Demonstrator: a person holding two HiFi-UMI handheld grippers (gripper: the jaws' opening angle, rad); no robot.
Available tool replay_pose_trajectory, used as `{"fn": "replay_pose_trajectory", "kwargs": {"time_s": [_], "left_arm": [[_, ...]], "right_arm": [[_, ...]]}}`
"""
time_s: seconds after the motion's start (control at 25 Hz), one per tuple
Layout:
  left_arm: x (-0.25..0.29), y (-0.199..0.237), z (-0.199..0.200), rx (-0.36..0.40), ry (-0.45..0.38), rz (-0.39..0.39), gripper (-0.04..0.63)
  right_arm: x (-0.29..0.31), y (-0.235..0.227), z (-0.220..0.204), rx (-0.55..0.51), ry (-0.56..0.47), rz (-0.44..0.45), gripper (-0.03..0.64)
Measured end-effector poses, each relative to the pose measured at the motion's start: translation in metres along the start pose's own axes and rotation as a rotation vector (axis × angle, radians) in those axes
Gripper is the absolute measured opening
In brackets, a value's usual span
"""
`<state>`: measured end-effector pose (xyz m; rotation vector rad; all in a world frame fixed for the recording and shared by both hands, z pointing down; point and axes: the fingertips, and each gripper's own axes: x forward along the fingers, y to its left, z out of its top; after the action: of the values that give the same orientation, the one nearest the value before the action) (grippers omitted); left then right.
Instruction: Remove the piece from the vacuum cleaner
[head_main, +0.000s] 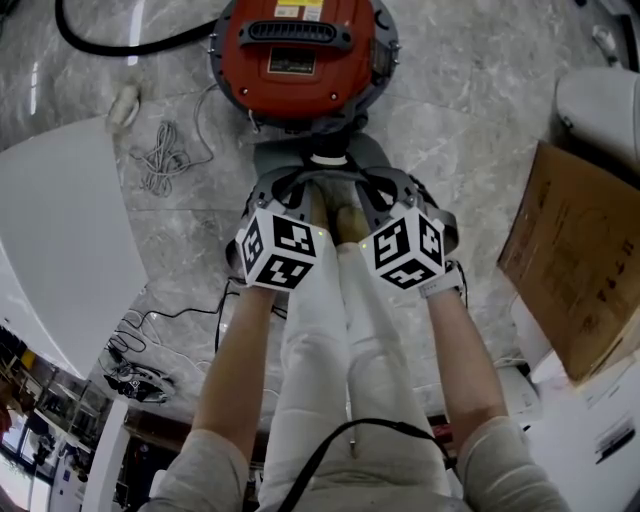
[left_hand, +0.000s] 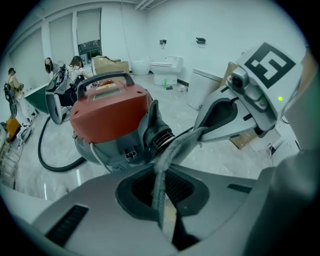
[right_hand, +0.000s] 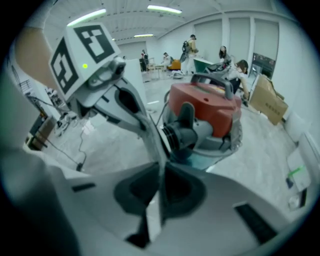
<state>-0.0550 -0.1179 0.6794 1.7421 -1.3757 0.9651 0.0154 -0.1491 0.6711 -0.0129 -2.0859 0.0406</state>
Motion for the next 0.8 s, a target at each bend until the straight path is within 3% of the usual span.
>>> {"fn": "replay_pose_trajectory", "kwargs": {"time_s": [0.28, 0.48, 0.8], "left_arm": [[0.009, 0.005, -0.016, -0.102, 0.028, -0.018, 0.034], [-0.006, -0.002, -0.006, -0.021, 0.018, 0.007, 0.034], [-0.019, -0.011, 0.014, 0.094, 0.005, 0.028, 0.034]], "right_arm": [[-0.008, 0.010, 0.016, -0.091, -0.008, -0.032, 0.026], [0.000, 0.002, 0.001, 0.034, -0.023, -0.017, 0.026], [0.017, -0.001, -0.013, 0.141, -0.018, 0.033, 0.025]]}}
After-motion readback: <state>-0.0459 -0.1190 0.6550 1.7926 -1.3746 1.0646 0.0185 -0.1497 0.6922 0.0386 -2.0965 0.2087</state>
